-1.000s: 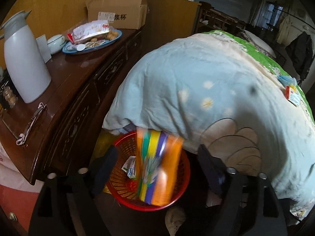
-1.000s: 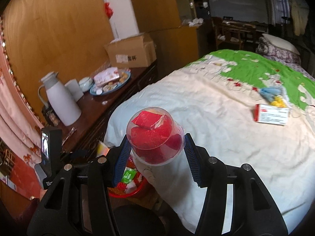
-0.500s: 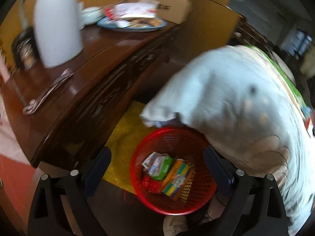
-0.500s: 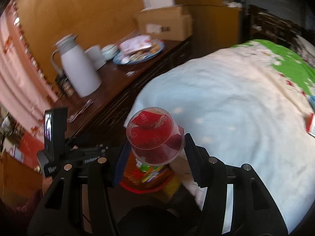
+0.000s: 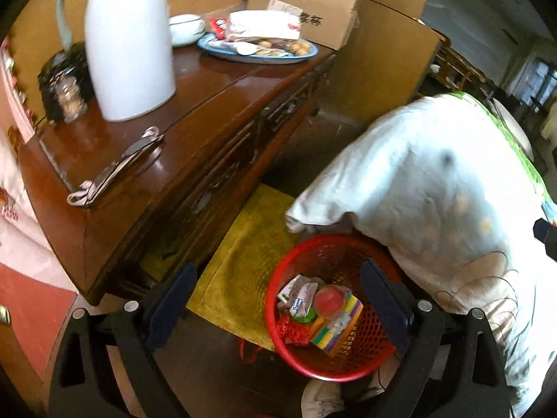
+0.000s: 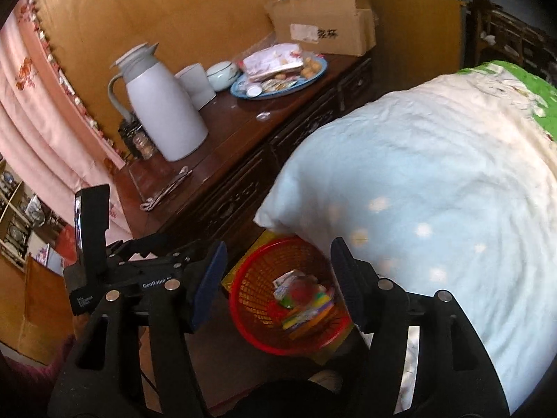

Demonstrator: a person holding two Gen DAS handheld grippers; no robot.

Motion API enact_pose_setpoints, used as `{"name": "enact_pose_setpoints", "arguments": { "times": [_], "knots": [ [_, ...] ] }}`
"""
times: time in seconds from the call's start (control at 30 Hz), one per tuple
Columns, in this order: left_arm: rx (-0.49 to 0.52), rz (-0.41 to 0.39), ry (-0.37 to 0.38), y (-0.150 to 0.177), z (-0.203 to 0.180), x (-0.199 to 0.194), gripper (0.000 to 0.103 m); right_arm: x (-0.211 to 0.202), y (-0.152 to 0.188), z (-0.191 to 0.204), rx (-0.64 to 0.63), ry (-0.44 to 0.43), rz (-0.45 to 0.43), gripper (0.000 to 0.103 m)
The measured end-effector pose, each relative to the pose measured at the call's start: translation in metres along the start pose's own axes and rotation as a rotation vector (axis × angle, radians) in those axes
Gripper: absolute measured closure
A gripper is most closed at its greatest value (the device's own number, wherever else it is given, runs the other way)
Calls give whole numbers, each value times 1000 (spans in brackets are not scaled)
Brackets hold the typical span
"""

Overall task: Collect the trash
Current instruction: 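Move both open tools back over the bed, then grasp blue face mask with left tool and lift it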

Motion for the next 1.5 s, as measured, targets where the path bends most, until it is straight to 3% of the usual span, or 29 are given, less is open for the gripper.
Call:
{"name": "enact_pose_setpoints", "arguments": {
  "times": [0.2, 0.47, 0.67, 0.87, 1.0, 1.07, 1.13, 1.27, 1.37, 1.5],
  "knots": [
    [98, -16, 45, -1, -51, -15, 10, -41, 9, -61, 95, 129, -81, 42],
    [258, 14, 145, -2, -151, -16, 9, -103, 53, -188, 321, 330, -149, 42],
    [422, 62, 218, -1, -256, 11, 9, -138, 96, -284, 456, 600, -178, 42],
    [627, 53, 311, -1, -387, 33, 9, -164, 140, -376, 662, 741, -187, 42],
    [726, 40, 389, 7, -477, 44, 9, -174, 164, -415, 706, 862, -186, 42],
    [777, 38, 424, 17, -521, 52, 9, -173, 172, -426, 733, 854, -191, 42],
    [819, 30, 438, 29, -560, 64, 9, -172, 182, -439, 798, 778, -200, 42],
    [848, 29, 393, 41, -605, 94, 9, -169, 182, -441, 824, 731, -219, 40],
    [846, 25, 305, 43, -614, 118, 9, -165, 182, -444, 824, 706, -212, 36],
    [805, 48, 233, 31, -575, 127, 8, -165, 184, -446, 839, 685, -228, 36]
  ]
}}
Point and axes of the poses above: each gripper's, at about its wrist camera, not at the fingertips, and x roughly the way its jaws point, z to its left, y to its underside, the point moved 3 cm from there along x, roughly the way its jaws point, and after that the axes turned 9 degrees about y, right-handed, at the moved point
